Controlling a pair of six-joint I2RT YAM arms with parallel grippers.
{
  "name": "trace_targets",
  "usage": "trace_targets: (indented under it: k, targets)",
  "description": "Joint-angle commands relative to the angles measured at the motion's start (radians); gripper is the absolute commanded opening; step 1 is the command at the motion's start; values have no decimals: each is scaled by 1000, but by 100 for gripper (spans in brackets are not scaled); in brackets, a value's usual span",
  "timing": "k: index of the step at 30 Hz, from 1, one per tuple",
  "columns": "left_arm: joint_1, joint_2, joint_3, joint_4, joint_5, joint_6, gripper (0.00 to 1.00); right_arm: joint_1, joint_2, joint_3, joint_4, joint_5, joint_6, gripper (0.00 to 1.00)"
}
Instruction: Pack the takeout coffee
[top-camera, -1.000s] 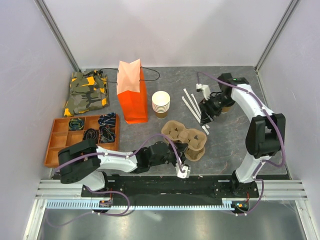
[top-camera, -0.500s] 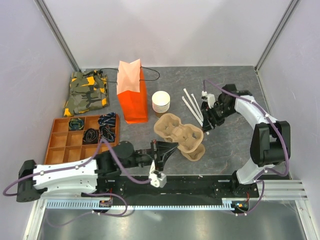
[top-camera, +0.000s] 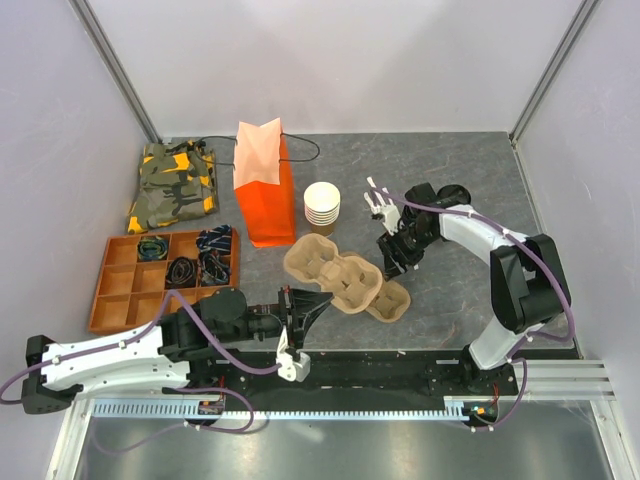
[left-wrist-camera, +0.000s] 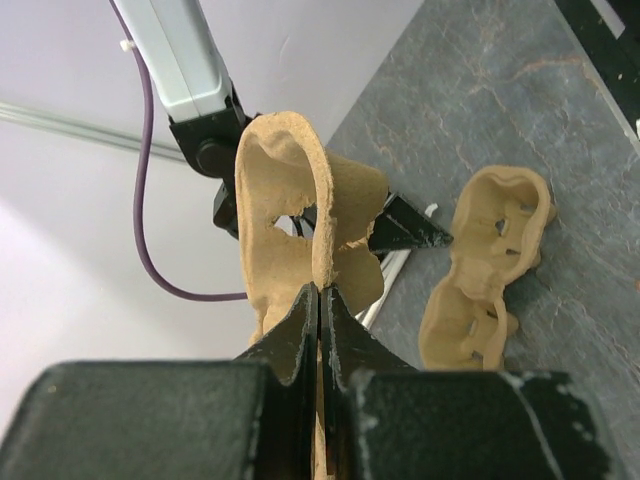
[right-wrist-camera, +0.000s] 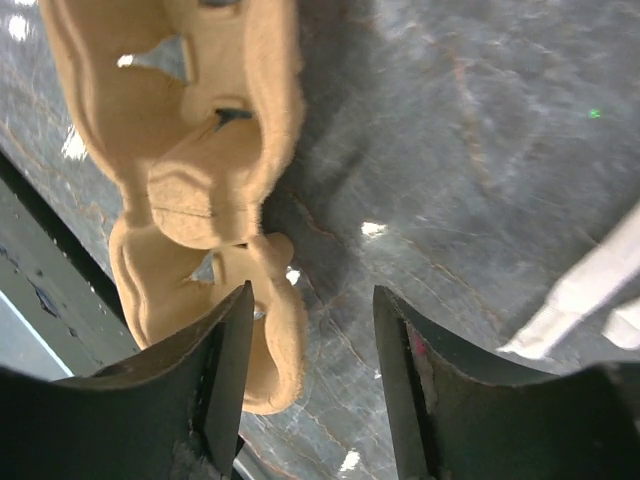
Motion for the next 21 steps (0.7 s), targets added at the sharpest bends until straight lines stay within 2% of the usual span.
trace_targets:
  k: [1,4,7,8,10,11,12,17,20,21]
  targets:
    - [-4,9,22,-12,-62,-14,2,26,-1,-24,-5,-40,-59,58]
    - [-5,17,27,-9,-75,-25,2,38,2,-42,-10,-49,-88,55]
    - [-4,20,25,-3,-79,-19,2,44,9,-49,-12,-46,-107,48]
    - [-5,18,25,-3,-81,-17,2,43,11,-47,-15,-45,-110,37]
    - [-5,20,29,-3,-79,-13,2,43,-7,-33,-39,-40,-119,22]
    - [-5,20,27,-3,-81,-11,2,43,-18,-29,-53,-36,-125,5]
    - [-4,20,29,-2,-82,-11,2,38,-50,-16,-67,-22,-141,0]
    - [-5,14,26,2,-66,-16,2,-37,-190,20,-209,-19,-226,0]
    - [-4,14,21,12,-49,-21,2,-176,-259,83,-300,-43,-286,0]
    - [-4,15,18,17,-41,-21,2,-275,-265,138,-321,-57,-302,0]
